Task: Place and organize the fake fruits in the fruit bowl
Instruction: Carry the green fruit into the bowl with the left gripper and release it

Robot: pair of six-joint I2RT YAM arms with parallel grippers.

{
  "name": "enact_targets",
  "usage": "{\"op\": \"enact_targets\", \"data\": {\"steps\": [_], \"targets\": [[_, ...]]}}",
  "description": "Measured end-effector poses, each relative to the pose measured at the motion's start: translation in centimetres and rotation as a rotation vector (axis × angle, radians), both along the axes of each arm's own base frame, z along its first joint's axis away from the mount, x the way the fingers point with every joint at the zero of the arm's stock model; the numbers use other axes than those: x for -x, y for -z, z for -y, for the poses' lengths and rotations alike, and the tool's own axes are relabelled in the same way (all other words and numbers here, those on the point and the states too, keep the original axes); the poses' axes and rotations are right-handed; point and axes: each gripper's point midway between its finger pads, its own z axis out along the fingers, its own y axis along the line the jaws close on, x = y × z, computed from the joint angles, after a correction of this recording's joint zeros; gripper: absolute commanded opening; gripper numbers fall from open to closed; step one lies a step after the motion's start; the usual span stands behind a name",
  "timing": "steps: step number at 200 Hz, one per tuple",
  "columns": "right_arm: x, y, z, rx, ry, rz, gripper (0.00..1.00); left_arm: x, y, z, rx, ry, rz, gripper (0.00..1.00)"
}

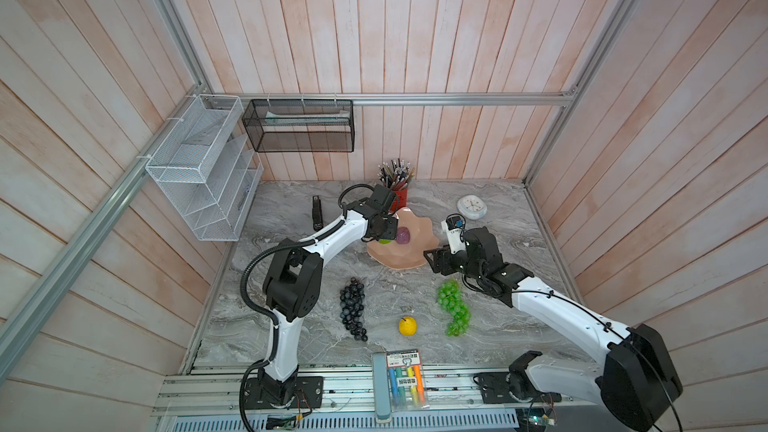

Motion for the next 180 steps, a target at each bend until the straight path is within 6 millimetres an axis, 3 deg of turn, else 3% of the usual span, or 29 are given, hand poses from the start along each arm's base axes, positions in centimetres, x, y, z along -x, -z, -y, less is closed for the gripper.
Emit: {"op": "enact_targets", "data": {"steps": [31, 87, 129, 180], "targets": [[-0.1, -0.3, -0.1, -0.006, -0.002, 0.01, 0.74, -1.4, 1.8, 0.0, -0.023, -0.016, -0.012, 0.5], [0.1, 0.2, 0.1, 0.001, -0.004, 0.007, 0.74, -2.8, 3.2, 0.7, -0.028, -0.031, -0.014, 0.52], [0.2, 0.3, 0.1, 0.004, -0.006, 0.007, 0.74, -2.9, 3.6, 0.8, -0.02, -0.048, -0.021, 0.55], [0.3, 0.6, 0.2, 0.007, -0.006, 0.001, 0.75, -2.4, 4.3, 1.7, 0.005, -0.049, -0.028, 0.69]]}}
